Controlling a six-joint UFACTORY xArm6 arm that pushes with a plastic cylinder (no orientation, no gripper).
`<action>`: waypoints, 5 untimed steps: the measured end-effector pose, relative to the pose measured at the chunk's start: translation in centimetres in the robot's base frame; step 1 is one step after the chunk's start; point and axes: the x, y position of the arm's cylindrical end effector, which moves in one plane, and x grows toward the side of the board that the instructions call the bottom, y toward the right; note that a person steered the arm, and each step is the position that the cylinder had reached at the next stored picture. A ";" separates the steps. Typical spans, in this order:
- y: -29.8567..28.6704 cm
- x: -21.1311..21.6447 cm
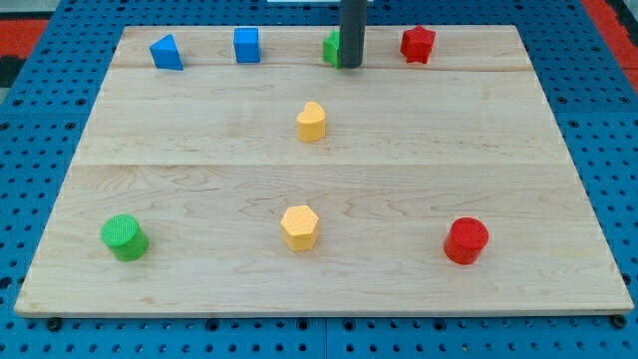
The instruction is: Drag the red star towards the right side of the board
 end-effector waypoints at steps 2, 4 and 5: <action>4.8 -3.2; 14.8 -3.7; 15.8 0.6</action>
